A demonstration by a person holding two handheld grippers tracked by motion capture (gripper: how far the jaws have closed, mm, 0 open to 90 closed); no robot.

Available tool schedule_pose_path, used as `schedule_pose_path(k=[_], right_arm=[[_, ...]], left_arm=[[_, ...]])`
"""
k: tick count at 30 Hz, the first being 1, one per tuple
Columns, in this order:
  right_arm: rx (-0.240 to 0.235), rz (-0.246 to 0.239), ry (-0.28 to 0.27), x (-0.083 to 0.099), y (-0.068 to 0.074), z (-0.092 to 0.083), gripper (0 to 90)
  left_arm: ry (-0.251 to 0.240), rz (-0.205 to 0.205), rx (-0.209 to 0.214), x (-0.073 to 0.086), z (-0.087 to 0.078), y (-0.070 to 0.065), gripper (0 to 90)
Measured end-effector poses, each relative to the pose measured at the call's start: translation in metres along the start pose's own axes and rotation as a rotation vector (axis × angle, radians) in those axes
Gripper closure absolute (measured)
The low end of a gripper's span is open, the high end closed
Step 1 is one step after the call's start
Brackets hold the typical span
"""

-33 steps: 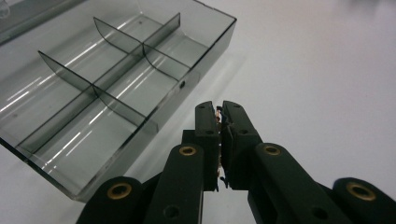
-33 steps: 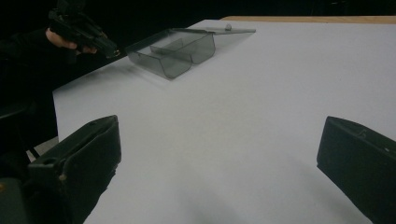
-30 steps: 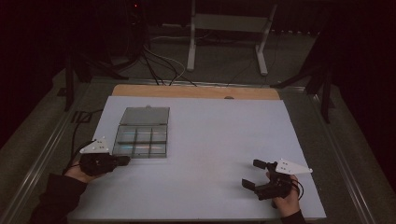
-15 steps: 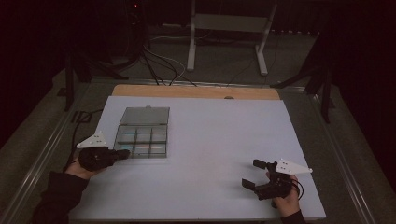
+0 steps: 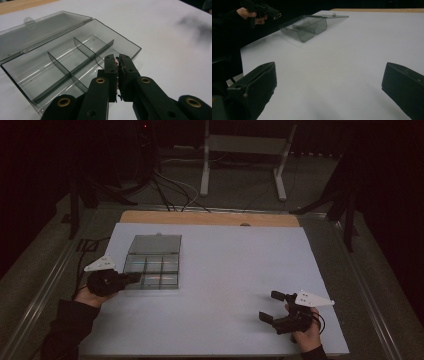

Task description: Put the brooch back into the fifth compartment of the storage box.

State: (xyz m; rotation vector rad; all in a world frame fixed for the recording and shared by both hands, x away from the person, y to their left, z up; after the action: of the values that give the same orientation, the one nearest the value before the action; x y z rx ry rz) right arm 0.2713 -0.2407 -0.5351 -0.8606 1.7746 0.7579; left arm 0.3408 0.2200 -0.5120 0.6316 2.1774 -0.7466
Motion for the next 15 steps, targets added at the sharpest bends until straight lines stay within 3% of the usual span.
schedule_pose_path(k=[11,15], right_arm=[[-0.001,-0.003,0.001,0.000,0.001,0.000,0.0],[-0.002,-0.007,0.003,0.000,0.001,0.000,0.0]], left_arm=[[-0.041,-0.044,0.003,-0.011,0.012,0.002,87.4],[-0.043,-0.056,-0.025,-0.014,0.018,0.004,87.4]])
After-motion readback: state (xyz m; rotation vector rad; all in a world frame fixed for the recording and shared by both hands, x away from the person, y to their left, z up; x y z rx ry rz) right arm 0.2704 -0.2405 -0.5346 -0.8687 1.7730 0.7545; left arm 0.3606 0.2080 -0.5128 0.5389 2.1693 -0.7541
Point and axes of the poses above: each handheld gripper's, and its own axes: z roughly forward along the jaws, x roughly out of its underside, y roughly to its left, the point moved 7 cm from there along z, roughly forward along the jaws, and after that the axes turned 10 degrees about -z, right-handed, at the moved point
